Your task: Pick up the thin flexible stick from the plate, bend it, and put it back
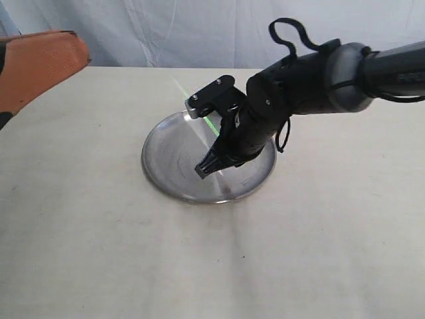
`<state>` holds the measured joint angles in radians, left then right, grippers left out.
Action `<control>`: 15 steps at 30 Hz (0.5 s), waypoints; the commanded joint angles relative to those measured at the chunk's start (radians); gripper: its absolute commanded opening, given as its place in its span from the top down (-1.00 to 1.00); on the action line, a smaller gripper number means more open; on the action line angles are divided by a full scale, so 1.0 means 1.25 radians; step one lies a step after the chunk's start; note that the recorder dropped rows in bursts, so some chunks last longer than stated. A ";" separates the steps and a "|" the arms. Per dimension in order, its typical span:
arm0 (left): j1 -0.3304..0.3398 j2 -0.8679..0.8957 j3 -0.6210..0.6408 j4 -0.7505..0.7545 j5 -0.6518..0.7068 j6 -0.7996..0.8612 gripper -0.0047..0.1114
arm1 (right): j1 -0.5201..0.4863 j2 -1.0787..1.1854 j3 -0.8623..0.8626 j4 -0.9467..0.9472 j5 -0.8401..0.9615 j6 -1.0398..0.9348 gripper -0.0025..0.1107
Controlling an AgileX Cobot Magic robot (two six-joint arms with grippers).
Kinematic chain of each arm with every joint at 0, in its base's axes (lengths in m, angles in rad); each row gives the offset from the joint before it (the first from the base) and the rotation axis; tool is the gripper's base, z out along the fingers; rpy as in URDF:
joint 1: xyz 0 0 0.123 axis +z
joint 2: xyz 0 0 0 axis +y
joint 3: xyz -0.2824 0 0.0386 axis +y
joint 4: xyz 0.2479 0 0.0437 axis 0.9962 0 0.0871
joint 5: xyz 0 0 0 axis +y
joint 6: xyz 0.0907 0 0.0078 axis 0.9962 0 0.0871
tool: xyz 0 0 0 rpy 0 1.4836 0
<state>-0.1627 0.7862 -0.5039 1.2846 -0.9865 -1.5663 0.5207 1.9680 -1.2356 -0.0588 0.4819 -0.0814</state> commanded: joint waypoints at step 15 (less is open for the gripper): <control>0.000 -0.358 -0.004 0.198 0.413 -0.154 0.92 | -0.007 0.093 -0.069 -0.097 -0.073 0.007 0.08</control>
<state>-0.1627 0.4067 -0.5039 1.4282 -0.6248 -1.6945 0.5189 2.0914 -1.3177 -0.1596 0.3924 -0.0788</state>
